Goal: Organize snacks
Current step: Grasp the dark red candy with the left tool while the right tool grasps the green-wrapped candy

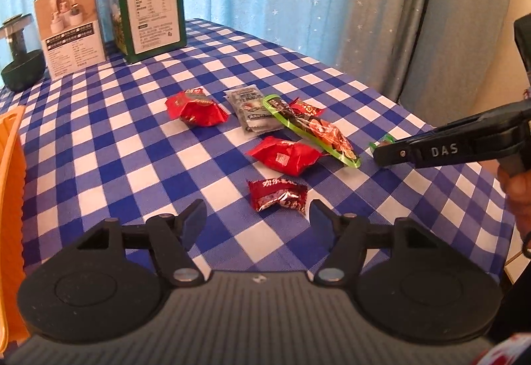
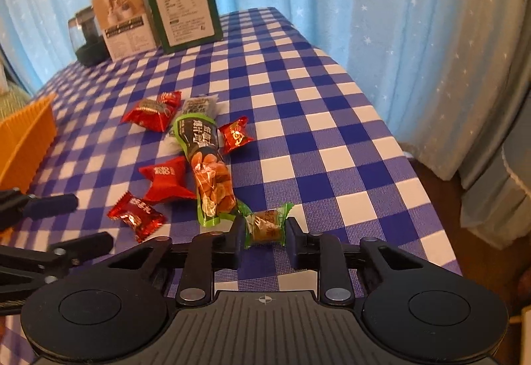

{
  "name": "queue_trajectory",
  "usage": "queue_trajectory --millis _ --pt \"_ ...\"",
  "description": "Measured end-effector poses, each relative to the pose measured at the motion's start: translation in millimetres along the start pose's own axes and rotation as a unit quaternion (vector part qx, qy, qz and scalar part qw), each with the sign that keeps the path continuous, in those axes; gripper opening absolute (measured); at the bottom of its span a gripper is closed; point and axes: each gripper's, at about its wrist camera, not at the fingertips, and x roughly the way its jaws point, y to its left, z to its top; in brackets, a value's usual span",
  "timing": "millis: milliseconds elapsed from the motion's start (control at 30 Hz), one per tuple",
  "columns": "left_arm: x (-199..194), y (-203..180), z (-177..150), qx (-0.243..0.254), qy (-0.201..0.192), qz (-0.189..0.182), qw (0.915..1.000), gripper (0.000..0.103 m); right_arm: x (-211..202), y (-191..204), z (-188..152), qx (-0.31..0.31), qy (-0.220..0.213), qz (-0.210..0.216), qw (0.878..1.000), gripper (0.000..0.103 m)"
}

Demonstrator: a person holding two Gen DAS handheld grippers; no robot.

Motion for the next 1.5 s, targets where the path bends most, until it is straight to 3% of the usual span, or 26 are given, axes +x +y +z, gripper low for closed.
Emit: queue_trajectory --millis 200,433,600,833,1000,1067,1200,1400,1500 --pt "20 -11 5 0.06 -0.005 0.016 0.9981 0.065 1 0 4 0.013 0.0 0.002 1.0 0.026" --pt "37 -20 8 0.124 -0.002 -0.001 0.9923 0.065 2 4 6 0.028 -0.008 0.016 0.999 0.026" --pt "42 -19 10 0.143 0.001 -0.046 0.9887 0.064 0 6 9 0.034 -0.012 0.027 0.999 0.026" --pt "35 -17 13 0.116 0.051 -0.058 0.9902 0.049 0 5 11 0.04 -0.015 0.031 0.999 0.026" --pt "21 -8 7 0.105 0.072 -0.063 0.9898 0.049 -1 4 11 0.045 -0.015 0.029 0.998 0.026" --pt "18 -7 5 0.125 0.076 -0.064 0.9871 0.055 0 4 11 0.046 -0.016 0.028 0.998 0.026" --pt "13 -3 6 0.145 0.068 -0.069 0.9847 0.058 -1 4 11 0.049 -0.017 0.028 0.998 0.026" --pt "19 -5 3 0.204 0.067 -0.038 0.976 0.059 -4 4 13 0.053 -0.021 0.033 0.998 0.026" --pt "19 -8 4 0.205 0.066 -0.053 0.9751 0.059 -6 6 15 0.054 -0.025 0.037 0.998 0.026"
